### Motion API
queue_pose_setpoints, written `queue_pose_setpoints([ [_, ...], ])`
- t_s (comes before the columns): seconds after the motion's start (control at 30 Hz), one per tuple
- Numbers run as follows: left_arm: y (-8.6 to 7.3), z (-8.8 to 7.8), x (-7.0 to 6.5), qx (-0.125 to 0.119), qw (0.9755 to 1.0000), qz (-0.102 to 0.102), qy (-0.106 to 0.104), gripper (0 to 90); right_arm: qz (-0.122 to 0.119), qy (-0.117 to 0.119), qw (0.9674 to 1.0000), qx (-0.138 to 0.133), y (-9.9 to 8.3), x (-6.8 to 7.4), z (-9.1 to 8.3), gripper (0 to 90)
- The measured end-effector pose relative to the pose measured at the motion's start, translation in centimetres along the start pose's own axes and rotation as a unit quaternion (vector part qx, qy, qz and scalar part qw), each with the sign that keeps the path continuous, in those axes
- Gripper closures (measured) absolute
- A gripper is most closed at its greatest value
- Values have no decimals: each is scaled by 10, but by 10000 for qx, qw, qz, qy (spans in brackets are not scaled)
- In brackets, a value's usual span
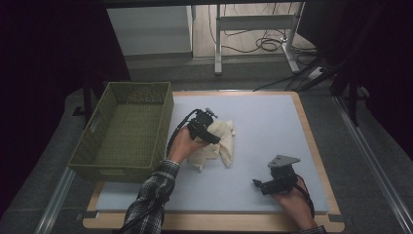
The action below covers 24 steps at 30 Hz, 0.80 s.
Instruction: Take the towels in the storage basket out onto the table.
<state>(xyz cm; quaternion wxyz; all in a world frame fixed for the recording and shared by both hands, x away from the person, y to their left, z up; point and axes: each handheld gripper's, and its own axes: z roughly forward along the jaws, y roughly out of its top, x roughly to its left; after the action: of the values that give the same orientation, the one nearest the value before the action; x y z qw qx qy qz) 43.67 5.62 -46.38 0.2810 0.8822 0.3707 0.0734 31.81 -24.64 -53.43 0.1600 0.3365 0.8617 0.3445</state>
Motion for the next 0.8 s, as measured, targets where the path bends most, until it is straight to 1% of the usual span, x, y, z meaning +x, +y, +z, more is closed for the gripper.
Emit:
queue_pose_setpoints([
  [0.13,-5,-15,-3,-70,10000,48,17,275,2,2,10000,2,0,0,0,41],
  [0.27,-14,-26,-4,-93,9999,67,65,276,5,6,10000,0,0,0,0,42],
  [0.3,-16,-28,-3,-98,9999,63,80,277,7,9,10000,1,0,0,0,42],
  [0.37,-21,-32,-3,-113,9999,-20,99,282,10,11,10000,-1,0,0,0,43],
  [0.47,-30,-35,-1,-112,9998,-39,151,316,9,7,10000,-2,0,0,0,46],
  [0.5,-33,-36,0,-110,9998,-45,164,344,11,7,10000,-23,0,0,-1,63],
  [0.53,-35,-37,1,-104,9998,-49,168,344,11,7,10000,-23,0,0,-1,63],
  [0.57,-38,-38,1,-130,9997,-79,169,361,19,1,10000,-41,0,0,-1,79],
  [0.63,-43,-38,2,-171,9996,-142,181,378,32,-2,9999,-106,0,0,-3,158],
  [0.67,-47,-38,5,-223,9993,-271,149,404,25,15,9999,-144,0,0,-4,225],
  [0.7,-47,-38,5,-223,9993,-271,149,411,25,15,9999,-144,0,0,-4,225],
  [0.73,-48,-37,5,-248,9990,-349,140,411,32,17,9999,-139,1,0,-5,261],
  [0.77,-48,-37,6,-277,9987,-402,142,426,36,134,9998,-132,4,0,-5,341],
  [0.8,-48,-36,7,-288,9983,-482,147,427,70,245,9995,-168,6,0,-5,356],
])
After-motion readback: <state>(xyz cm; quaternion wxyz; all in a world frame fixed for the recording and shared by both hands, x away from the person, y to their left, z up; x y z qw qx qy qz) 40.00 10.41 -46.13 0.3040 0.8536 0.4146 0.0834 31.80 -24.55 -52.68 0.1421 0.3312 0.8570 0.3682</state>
